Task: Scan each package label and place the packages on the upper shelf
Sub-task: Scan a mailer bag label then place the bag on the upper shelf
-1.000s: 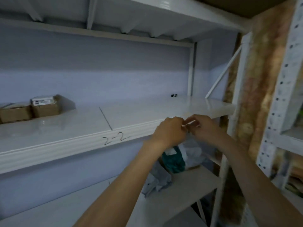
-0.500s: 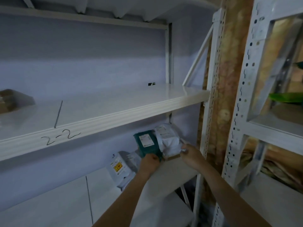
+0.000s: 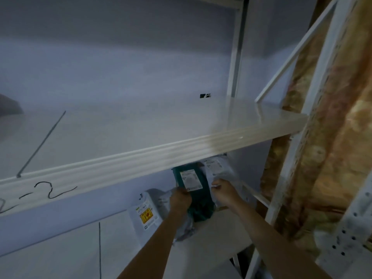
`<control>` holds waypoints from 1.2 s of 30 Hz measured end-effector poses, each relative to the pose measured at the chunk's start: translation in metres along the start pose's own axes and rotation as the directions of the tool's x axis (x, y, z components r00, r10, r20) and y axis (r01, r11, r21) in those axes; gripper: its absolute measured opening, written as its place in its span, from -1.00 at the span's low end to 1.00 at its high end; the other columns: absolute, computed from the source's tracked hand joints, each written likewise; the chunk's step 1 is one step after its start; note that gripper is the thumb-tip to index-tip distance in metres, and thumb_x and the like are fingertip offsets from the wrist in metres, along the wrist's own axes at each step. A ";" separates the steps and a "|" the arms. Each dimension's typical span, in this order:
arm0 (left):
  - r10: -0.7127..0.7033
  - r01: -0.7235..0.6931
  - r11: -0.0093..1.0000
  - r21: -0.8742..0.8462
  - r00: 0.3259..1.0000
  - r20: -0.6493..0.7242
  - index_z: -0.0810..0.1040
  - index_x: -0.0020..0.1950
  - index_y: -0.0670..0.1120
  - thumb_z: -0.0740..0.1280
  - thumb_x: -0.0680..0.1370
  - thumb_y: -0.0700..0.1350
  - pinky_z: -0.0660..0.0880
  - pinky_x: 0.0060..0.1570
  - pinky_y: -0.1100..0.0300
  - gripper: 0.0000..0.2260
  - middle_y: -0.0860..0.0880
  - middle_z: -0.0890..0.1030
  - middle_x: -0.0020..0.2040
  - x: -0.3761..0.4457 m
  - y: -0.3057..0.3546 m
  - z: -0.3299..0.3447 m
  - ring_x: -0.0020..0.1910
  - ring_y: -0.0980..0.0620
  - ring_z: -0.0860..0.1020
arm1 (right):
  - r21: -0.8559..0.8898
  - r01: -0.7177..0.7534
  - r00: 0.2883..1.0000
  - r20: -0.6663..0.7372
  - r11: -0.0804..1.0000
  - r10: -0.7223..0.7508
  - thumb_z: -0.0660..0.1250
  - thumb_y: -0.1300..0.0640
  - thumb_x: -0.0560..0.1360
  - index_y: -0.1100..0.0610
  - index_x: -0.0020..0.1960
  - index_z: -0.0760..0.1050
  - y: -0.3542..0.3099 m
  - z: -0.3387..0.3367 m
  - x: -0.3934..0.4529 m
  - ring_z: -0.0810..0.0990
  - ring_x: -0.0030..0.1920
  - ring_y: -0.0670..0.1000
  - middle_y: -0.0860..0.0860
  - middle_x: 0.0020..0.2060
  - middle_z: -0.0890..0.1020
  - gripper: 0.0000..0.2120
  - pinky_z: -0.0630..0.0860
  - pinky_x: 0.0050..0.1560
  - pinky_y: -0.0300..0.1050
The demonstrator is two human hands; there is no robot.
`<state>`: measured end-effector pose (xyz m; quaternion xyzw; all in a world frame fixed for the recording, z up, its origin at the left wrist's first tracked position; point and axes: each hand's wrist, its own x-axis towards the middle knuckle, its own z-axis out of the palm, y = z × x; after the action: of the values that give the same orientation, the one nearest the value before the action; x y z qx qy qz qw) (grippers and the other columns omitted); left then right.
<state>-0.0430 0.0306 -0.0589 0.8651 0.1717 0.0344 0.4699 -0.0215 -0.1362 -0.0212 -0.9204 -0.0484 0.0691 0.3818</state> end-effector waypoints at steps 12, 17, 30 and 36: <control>-0.318 0.371 0.845 -0.384 0.928 0.196 0.46 0.27 -0.26 0.27 0.62 -0.01 0.48 -0.24 0.16 -0.64 -0.18 0.57 -0.04 0.063 -0.026 0.024 -0.22 -0.05 0.51 | -0.045 0.030 0.980 0.196 0.999 -0.021 0.16 0.24 0.61 0.14 0.50 0.36 -0.008 0.068 0.082 0.42 0.42 0.15 0.13 0.47 0.42 -0.55 0.35 0.42 -0.10; -0.379 0.430 0.807 -0.405 0.903 0.204 0.47 0.13 -0.24 0.35 0.57 0.05 0.51 -0.15 0.10 -0.64 -0.16 0.56 -0.08 0.077 -0.030 0.033 -0.19 -0.07 0.54 | -0.083 0.075 0.965 0.258 0.994 -0.051 0.15 0.24 0.57 0.13 0.39 0.47 -0.006 0.074 0.091 0.51 0.29 0.14 0.13 0.35 0.52 -0.60 0.45 0.28 -0.10; -0.244 0.310 0.672 -0.672 0.950 0.195 0.45 0.26 -0.50 0.32 0.57 -0.33 0.43 0.27 -0.29 -0.68 -0.44 0.53 0.23 0.063 -0.049 0.016 0.22 -0.43 0.52 | -0.137 0.271 0.962 0.044 0.953 -0.268 0.23 0.18 0.63 0.11 0.46 0.37 0.006 0.054 0.093 0.59 0.23 0.16 0.15 0.32 0.56 -0.60 0.54 0.21 -0.08; -0.157 0.286 0.558 -0.779 0.958 0.239 0.51 0.28 -0.33 0.35 0.56 -0.29 0.63 0.04 -0.06 -0.69 -0.27 0.63 0.18 0.022 -0.068 -0.026 0.10 -0.22 0.64 | 0.338 0.248 0.964 0.010 0.908 -0.267 0.36 0.19 0.56 0.08 0.43 0.34 -0.005 0.066 0.087 0.58 0.14 0.02 0.03 0.23 0.57 -0.53 0.52 -0.02 -0.29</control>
<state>-0.0457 0.0922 -0.1026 0.5291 0.2109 -0.0127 0.8218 0.0531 -0.0740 -0.0715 -0.8257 -0.1678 0.0510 0.5362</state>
